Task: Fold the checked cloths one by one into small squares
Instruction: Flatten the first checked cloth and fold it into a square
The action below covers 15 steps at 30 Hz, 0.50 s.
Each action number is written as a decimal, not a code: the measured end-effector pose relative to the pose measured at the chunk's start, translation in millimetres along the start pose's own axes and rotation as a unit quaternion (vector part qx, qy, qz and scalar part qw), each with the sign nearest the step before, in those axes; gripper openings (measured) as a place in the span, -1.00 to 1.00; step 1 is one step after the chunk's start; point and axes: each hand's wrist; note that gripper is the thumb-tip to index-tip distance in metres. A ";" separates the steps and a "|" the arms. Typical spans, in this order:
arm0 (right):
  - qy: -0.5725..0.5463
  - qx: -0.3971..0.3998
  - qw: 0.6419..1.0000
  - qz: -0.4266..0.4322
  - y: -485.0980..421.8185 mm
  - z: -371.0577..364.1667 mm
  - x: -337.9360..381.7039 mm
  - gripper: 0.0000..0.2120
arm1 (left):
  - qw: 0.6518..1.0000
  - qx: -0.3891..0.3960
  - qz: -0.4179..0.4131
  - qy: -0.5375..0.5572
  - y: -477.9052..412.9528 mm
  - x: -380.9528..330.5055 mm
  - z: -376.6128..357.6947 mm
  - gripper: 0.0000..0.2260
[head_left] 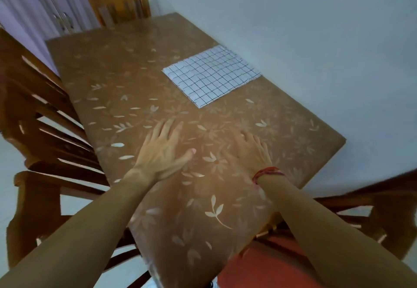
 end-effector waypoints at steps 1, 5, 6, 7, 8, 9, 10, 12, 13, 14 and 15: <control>-0.001 0.004 1.000 0.005 -7.8 -3.4 -1.0 -0.45 | 1.000 0.002 0.006 -0.002 -5.6 1.7 -0.7 -0.23; -0.002 0.001 1.000 0.023 -34.2 -14.1 -5.1 -0.45 | 1.000 0.009 0.021 -0.002 -24.5 10.0 -6.8 -0.23; -0.003 0.003 1.000 0.021 -39.3 -15.6 -4.9 -0.45 | 1.000 0.009 0.017 -0.004 -28.1 12.2 -8.6 -0.24; -0.004 0.004 1.000 0.016 -43.4 -15.9 -4.3 -0.43 | 1.000 0.010 0.014 -0.006 -31.9 14.2 -10.0 -0.25; -0.006 0.004 1.000 0.011 -46.7 -16.4 -3.7 -0.42 | 1.000 0.011 0.012 -0.007 -35.4 16.1 -11.1 -0.25; -0.007 0.003 1.000 0.009 -49.1 -16.5 -2.8 -0.41 | 1.000 0.014 0.012 -0.007 -38.8 18.0 -12.1 -0.25; -0.008 0.000 1.000 0.009 -51.5 -16.4 -1.6 -0.40 | 1.000 0.014 0.011 -0.008 -42.0 19.7 -12.9 -0.26; -0.009 -0.006 1.000 0.006 -57.9 -15.3 1.3 -0.40 | 1.000 0.009 0.004 -0.008 -49.3 22.7 -14.6 -0.27; -0.010 -0.006 1.000 0.002 -61.4 -15.1 2.7 -0.41 | 1.000 0.007 -0.001 -0.008 -53.3 24.2 -15.5 -0.28; -0.008 -0.008 1.000 -0.001 -65.5 -16.1 3.6 -0.42 | 1.000 0.006 -0.005 -0.008 -57.6 26.0 -17.1 -0.29; -0.005 -0.011 1.000 -0.002 -70.2 -17.2 4.5 -0.42 | 1.000 0.005 -0.006 -0.008 -62.3 28.1 -18.7 -0.29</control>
Point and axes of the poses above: each hand's wrist, its own y-axis away from the middle knuckle, its own z-axis out of the back of the hand, x = y × z, and after that the axes turned 3 degrees about -z, right-handed
